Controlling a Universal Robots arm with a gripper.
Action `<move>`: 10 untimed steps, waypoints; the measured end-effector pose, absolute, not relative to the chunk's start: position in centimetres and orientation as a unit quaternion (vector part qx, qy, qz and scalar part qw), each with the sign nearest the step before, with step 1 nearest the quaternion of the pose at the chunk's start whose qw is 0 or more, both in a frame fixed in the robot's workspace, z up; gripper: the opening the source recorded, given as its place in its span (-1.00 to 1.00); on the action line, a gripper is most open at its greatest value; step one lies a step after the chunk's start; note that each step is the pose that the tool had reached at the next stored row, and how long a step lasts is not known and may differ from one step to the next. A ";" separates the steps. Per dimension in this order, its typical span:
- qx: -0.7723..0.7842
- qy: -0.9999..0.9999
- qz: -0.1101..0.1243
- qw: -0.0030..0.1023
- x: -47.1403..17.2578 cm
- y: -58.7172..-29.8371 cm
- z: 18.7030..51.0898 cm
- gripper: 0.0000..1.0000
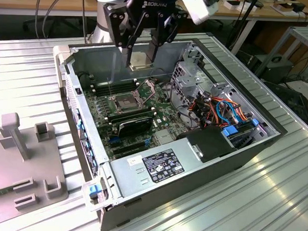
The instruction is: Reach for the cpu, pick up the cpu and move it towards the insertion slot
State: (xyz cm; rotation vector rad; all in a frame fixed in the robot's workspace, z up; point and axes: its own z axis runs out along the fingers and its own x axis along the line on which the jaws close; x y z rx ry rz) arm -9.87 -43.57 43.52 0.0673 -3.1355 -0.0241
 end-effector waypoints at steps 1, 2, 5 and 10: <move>0.021 -1.000 -0.008 0.003 -9.2 -43.4 43.5 0.09; 0.021 -1.000 -0.008 0.003 -8.8 -43.3 43.4 0.09; 0.021 -1.000 -0.008 0.003 -8.1 -43.2 43.4 0.09; 0.021 -1.000 -0.008 0.003 -8.0 -43.2 43.4 0.09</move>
